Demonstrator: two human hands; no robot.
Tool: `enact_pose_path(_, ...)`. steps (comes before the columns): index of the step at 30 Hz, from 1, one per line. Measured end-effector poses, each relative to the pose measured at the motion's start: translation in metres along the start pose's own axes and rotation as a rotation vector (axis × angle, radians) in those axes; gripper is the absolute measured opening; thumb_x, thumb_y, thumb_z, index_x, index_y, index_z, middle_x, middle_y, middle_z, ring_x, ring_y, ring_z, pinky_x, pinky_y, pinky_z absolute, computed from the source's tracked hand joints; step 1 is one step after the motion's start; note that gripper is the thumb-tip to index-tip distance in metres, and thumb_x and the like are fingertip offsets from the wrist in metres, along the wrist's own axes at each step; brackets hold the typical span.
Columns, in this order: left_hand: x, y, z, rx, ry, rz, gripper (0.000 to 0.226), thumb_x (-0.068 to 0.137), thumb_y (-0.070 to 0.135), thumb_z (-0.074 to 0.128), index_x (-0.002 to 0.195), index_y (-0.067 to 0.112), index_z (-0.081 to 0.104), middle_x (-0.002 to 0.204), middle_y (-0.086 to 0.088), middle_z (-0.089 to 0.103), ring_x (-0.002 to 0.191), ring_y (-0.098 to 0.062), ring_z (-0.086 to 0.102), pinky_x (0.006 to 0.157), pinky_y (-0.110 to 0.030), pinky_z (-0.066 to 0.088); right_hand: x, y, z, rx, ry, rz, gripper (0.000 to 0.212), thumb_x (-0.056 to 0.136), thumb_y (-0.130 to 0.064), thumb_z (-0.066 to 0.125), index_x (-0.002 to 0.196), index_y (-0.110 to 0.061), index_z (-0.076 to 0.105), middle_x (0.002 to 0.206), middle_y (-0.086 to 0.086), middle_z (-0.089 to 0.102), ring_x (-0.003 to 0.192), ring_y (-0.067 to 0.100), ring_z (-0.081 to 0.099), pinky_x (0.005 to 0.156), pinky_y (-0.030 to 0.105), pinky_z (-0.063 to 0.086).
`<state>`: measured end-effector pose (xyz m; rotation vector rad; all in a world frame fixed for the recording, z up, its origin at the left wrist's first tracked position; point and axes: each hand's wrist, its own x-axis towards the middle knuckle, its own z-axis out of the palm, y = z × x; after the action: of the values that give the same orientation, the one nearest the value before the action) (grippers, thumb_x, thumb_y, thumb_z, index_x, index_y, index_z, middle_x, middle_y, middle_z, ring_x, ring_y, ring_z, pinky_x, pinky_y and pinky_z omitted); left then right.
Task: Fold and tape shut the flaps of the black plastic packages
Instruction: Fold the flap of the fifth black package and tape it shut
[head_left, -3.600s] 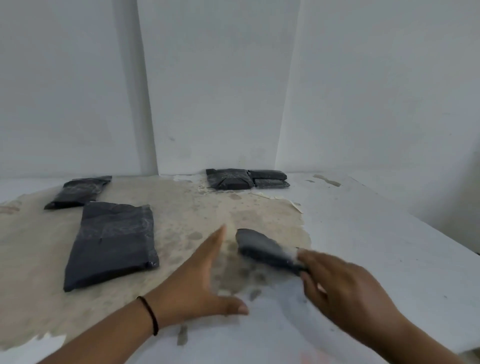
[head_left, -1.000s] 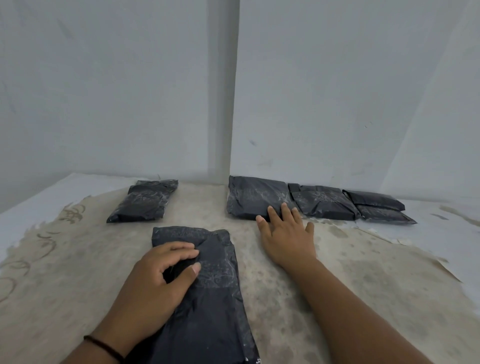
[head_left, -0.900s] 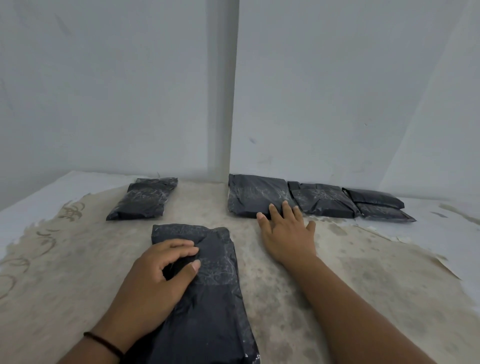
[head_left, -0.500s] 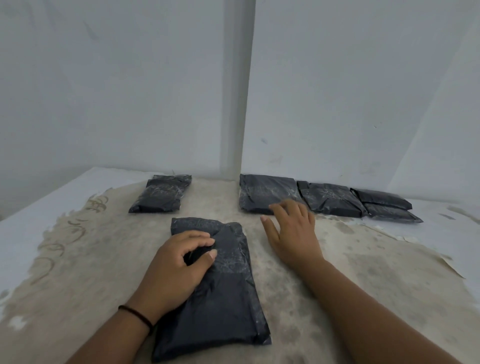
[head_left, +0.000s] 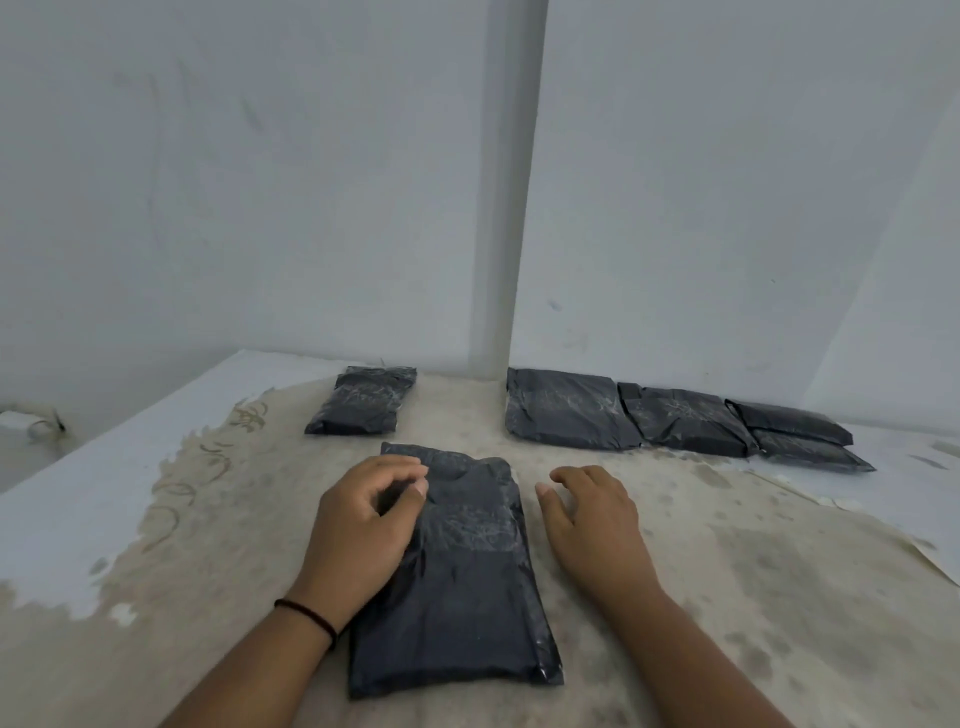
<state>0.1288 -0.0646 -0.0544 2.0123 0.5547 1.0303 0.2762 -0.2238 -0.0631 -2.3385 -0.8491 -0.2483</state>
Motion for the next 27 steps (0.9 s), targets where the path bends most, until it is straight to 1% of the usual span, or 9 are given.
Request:
enact_pose_path(4, 0.018, 0.004, -0.014, -0.087, 0.169, -0.213, 0.013, 0.087, 0.014, 0.064, 0.087, 0.023, 0.072, 0.093, 0.011, 0.069, 0.092, -0.004, 0.062, 0.08, -0.016, 0.042, 0.003, 0.002, 0.001, 0.003, -0.006, 0.003, 0.033, 0.094, -0.038, 0.048, 0.118, -0.019, 0.062, 0.118, 0.0, 0.06, 0.113, 0.019, 0.051, 0.099, 0.034, 0.035)
enact_pose_path(7, 0.033, 0.0, -0.019, 0.023, 0.193, -0.356, 0.01, 0.086, 0.018, 0.062, 0.092, 0.021, 0.07, 0.088, 0.008, 0.067, 0.089, -0.012, 0.061, 0.074, -0.02, 0.04, 0.005, 0.002, 0.002, -0.006, -0.01, 0.003, 0.03, 0.094, -0.037, 0.049, 0.114, -0.021, 0.064, 0.116, -0.002, 0.06, 0.111, 0.018, 0.051, 0.098, 0.034, 0.034)
enact_pose_path(9, 0.043, -0.004, -0.02, 0.14, 0.106, -0.418, 0.013, 0.085, 0.028, 0.062, 0.087, 0.015, 0.067, 0.086, 0.002, 0.064, 0.081, -0.015, 0.058, 0.068, -0.027, 0.041, 0.006, 0.003, 0.002, -0.008, -0.011, 0.002, 0.029, 0.094, -0.037, 0.049, 0.112, -0.022, 0.064, 0.114, -0.002, 0.06, 0.11, 0.018, 0.051, 0.096, 0.034, 0.034)
enact_pose_path(13, 0.057, -0.007, -0.016, 0.364, -0.194, -0.493, 0.044, 0.077, 0.056, 0.064, 0.066, 0.016, 0.05, 0.066, -0.003, 0.054, 0.063, -0.02, 0.055, 0.06, -0.03, 0.038, 0.007, 0.003, 0.003, 0.01, -0.012, -0.005, 0.028, 0.094, -0.04, 0.048, 0.107, -0.023, 0.066, 0.108, -0.005, 0.06, 0.106, 0.016, 0.051, 0.094, 0.033, 0.033)
enact_pose_path(17, 0.055, -0.009, 0.0, 0.179, -0.199, -0.439, 0.022, 0.08, 0.027, 0.072, 0.068, 0.01, 0.063, 0.075, 0.0, 0.067, 0.074, -0.019, 0.064, 0.074, -0.032, 0.052, 0.008, 0.002, 0.001, 0.047, -0.023, -0.032, 0.033, 0.093, -0.047, 0.044, 0.094, -0.023, 0.068, 0.093, -0.009, 0.057, 0.092, 0.01, 0.049, 0.09, 0.032, 0.038)
enact_pose_path(20, 0.05, 0.003, 0.005, -0.14, -0.083, -0.433, 0.009, 0.089, 0.019, 0.064, 0.088, 0.009, 0.065, 0.091, -0.008, 0.07, 0.091, -0.026, 0.067, 0.085, -0.041, 0.055, 0.003, -0.002, -0.007, 0.257, -0.025, -0.082, 0.046, 0.089, -0.058, 0.034, 0.063, -0.028, 0.056, 0.067, -0.01, 0.054, 0.068, 0.004, 0.049, 0.069, 0.03, 0.041)
enact_pose_path(21, 0.047, 0.009, 0.006, -0.253, -0.064, -0.421, 0.01, 0.091, 0.018, 0.062, 0.092, 0.008, 0.064, 0.094, -0.01, 0.07, 0.093, -0.027, 0.067, 0.085, -0.042, 0.055, 0.001, -0.006, -0.01, 0.371, -0.041, -0.068, 0.045, 0.087, -0.061, 0.035, 0.064, -0.028, 0.057, 0.067, -0.009, 0.058, 0.067, 0.002, 0.053, 0.065, 0.027, 0.042)
enact_pose_path(24, 0.041, 0.033, 0.003, -0.421, -0.001, -0.309, 0.011, 0.093, 0.019, 0.058, 0.099, 0.012, 0.063, 0.097, -0.007, 0.072, 0.094, -0.022, 0.069, 0.084, -0.037, 0.055, -0.004, -0.01, -0.018, 0.641, -0.149, 0.102, 0.058, 0.075, -0.069, 0.05, 0.114, -0.027, 0.059, 0.095, -0.012, 0.069, 0.091, -0.001, 0.062, 0.08, 0.021, 0.048)
enact_pose_path(27, 0.035, 0.059, -0.003, -0.475, 0.055, -0.213, 0.014, 0.093, 0.021, 0.058, 0.104, 0.015, 0.062, 0.098, -0.002, 0.072, 0.092, -0.014, 0.068, 0.08, -0.027, 0.053, -0.001, -0.016, -0.032, 0.962, -0.364, 0.16, 0.059, 0.074, -0.061, 0.062, 0.114, -0.018, 0.065, 0.101, 0.0, 0.074, 0.095, 0.017, 0.069, 0.091, 0.038, 0.052)
